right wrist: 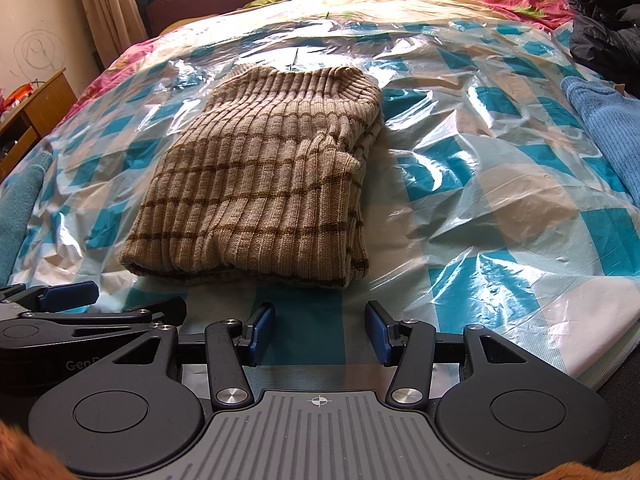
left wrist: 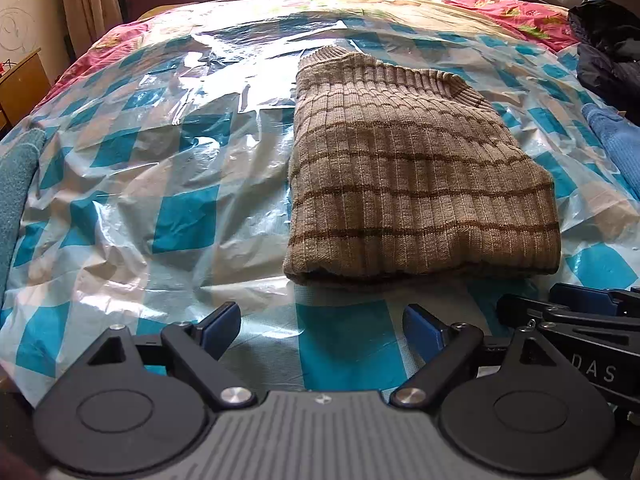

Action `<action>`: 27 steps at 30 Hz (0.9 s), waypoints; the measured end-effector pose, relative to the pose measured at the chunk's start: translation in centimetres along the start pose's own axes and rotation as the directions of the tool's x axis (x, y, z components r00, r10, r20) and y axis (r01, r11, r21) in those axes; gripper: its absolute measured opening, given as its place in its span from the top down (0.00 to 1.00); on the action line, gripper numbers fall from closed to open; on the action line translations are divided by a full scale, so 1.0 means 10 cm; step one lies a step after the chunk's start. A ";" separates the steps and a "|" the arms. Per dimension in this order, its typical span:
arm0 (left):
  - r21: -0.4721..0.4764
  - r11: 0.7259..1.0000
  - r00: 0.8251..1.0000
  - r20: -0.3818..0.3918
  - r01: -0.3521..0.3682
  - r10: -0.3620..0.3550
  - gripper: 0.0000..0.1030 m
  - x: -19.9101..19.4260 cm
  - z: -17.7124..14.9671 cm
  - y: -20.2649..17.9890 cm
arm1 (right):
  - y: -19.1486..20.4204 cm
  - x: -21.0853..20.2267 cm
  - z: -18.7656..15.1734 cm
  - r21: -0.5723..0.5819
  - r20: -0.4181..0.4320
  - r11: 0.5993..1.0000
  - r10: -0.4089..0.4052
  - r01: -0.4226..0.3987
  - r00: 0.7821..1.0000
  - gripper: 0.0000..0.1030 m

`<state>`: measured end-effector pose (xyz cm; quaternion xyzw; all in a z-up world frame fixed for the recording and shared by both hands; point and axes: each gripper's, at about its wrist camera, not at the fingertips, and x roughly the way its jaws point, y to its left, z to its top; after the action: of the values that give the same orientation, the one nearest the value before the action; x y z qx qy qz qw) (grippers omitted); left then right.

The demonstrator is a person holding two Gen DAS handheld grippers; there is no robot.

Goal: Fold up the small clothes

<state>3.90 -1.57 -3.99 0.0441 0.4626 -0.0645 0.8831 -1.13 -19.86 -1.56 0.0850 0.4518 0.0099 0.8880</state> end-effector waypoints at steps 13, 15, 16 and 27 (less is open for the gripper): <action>-0.002 1.000 1.000 0.000 0.002 -0.002 0.12 -0.01 0.00 0.00 | 0.00 0.00 0.00 -0.003 0.001 1.000 -0.002 0.002 1.000 0.52; -0.003 1.000 1.000 0.001 0.003 -0.003 0.12 -0.01 -0.01 0.00 | 0.00 -0.01 0.01 -0.004 0.002 1.000 -0.003 0.003 1.000 0.52; -0.002 1.000 1.000 0.001 0.002 -0.002 0.12 -0.01 -0.01 0.00 | 0.00 -0.01 0.01 -0.004 0.002 1.000 -0.002 0.002 1.000 0.52; -0.004 1.000 1.000 0.002 -0.004 0.004 0.12 -0.01 -0.01 -0.01 | 0.00 -0.01 0.00 -0.012 0.003 1.000 -0.006 0.006 1.000 0.52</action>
<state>3.76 -1.61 -3.95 0.0430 0.4619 -0.0617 0.8837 -1.18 -19.82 -1.52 0.0784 0.4505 0.0098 0.8893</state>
